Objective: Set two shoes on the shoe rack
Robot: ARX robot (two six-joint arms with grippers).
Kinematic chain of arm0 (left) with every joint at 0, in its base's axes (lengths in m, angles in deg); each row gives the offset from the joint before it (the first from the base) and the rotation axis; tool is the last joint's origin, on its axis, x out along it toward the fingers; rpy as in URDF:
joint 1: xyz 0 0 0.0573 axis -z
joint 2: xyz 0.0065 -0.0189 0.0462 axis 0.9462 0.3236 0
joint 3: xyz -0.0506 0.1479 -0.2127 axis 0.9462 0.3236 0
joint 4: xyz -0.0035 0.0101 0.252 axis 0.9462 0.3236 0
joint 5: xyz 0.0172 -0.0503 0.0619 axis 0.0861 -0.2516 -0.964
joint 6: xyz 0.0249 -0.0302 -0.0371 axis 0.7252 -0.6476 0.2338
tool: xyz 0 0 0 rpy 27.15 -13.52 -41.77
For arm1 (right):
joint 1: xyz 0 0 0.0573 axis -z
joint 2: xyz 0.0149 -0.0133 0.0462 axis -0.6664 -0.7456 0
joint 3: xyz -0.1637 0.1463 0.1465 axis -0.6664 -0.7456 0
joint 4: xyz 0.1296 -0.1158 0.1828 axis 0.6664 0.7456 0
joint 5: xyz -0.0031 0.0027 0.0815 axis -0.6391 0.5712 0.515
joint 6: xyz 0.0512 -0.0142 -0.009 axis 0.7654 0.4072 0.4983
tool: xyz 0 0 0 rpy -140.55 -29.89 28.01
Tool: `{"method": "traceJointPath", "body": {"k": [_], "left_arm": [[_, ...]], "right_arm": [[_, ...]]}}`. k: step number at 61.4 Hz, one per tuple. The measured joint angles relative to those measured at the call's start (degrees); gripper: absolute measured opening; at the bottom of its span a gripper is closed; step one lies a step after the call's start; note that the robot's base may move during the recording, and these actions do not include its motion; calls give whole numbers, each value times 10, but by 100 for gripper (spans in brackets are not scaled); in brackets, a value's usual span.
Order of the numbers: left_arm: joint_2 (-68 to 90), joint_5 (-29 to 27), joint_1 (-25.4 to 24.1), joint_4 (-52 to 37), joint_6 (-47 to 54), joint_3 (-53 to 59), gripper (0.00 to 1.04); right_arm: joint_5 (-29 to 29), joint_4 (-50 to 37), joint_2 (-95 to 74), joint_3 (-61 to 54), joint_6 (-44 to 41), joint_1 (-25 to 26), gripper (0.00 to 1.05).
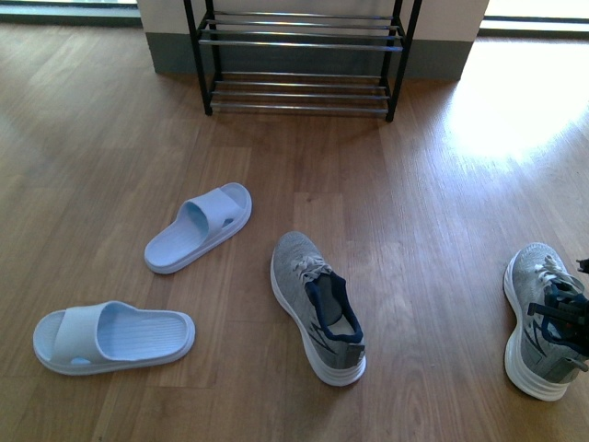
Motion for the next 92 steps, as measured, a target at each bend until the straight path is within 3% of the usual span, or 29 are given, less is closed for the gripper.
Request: {"method": "traceJointPath", "body": {"k": [33, 54, 92], "left_arm": [[0, 0, 0, 0, 0, 0, 95], [0, 0, 0, 0, 0, 0, 95], [0, 0, 0, 0, 0, 0, 95]], "right_arm": [[80, -134, 340, -284, -11, -39, 1], [116, -104, 598, -437, -11, -29, 1], [149, -47, 795, -496, -11, 7, 1]]}}
